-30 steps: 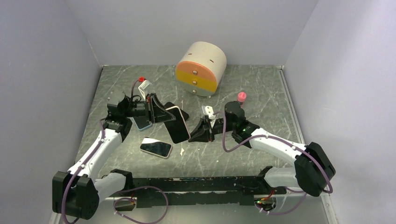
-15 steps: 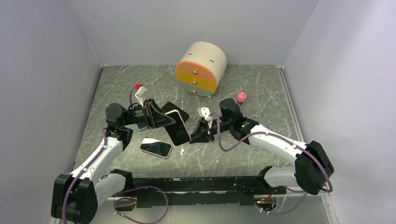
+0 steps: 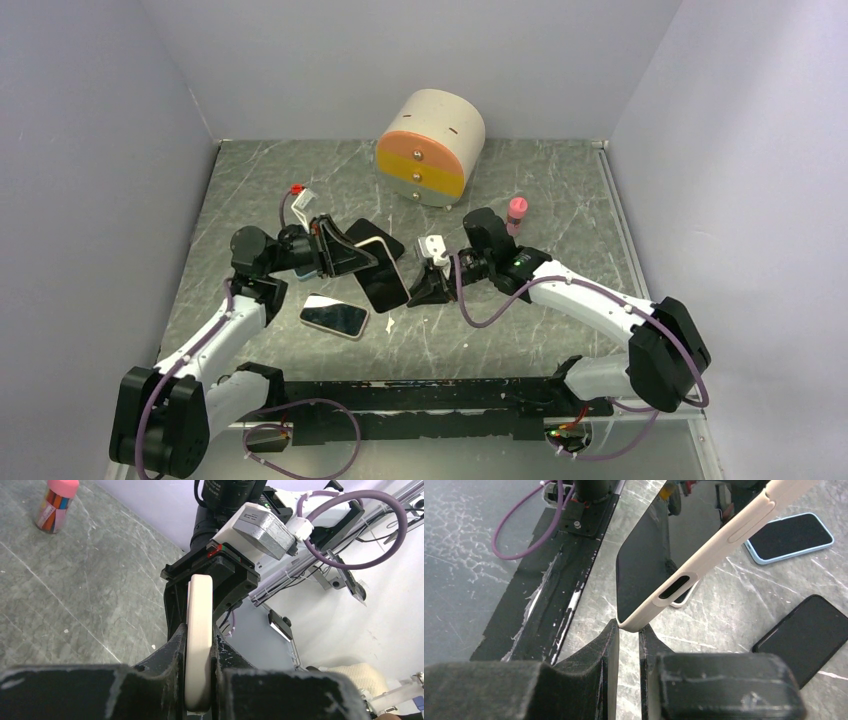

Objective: Take the phone out of the phone case
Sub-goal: Remove the phone case from the phone.

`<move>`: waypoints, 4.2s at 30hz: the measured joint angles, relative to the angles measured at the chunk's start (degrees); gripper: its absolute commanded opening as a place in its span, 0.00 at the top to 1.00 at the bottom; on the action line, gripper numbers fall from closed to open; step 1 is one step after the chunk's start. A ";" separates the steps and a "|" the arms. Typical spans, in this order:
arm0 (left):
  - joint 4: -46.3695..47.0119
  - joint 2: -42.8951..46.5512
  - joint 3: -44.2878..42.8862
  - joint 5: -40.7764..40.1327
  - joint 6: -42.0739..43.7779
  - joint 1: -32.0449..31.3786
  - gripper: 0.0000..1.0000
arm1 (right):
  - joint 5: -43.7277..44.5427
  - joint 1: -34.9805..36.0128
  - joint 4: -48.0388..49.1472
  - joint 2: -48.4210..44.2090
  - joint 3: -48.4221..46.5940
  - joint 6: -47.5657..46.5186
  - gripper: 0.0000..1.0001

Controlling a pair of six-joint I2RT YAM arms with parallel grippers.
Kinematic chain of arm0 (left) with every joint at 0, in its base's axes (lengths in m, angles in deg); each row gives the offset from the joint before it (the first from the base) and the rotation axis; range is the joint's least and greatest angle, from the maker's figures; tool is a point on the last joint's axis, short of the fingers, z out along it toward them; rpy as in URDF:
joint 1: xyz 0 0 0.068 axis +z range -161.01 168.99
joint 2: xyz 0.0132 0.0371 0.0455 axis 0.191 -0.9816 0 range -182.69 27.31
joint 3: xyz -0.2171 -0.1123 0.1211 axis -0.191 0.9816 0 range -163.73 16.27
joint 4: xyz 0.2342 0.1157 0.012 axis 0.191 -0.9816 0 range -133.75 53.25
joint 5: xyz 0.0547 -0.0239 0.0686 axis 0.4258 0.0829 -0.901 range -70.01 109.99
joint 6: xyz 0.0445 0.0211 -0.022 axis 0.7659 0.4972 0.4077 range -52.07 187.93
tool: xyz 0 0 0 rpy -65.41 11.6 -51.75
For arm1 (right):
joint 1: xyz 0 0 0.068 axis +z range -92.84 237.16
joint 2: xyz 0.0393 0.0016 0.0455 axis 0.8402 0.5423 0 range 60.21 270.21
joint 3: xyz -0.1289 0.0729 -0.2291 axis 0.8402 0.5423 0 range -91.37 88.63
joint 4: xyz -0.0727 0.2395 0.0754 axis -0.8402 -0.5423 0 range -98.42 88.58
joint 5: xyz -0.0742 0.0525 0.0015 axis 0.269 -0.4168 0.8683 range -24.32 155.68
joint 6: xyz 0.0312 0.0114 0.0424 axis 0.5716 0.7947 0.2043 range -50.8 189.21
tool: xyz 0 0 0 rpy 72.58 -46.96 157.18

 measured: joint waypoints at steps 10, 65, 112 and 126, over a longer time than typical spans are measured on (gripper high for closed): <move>-2.58 -0.83 -0.02 -1.25 0.85 -0.31 0.97 | 2.54 0.28 -3.26 0.04 -0.61 -6.10 1.00; -52.61 9.88 -16.61 -10.84 34.51 -4.02 0.97 | 0.70 2.03 17.99 -1.64 5.25 14.27 0.58; 25.05 -38.40 -30.34 7.34 -11.23 2.93 0.98 | -2.97 -12.11 0.52 12.07 -13.20 -7.82 0.99; 15.85 -34.86 -24.48 4.94 -1.66 1.84 0.98 | -0.52 -12.07 6.21 10.60 -7.43 1.75 0.63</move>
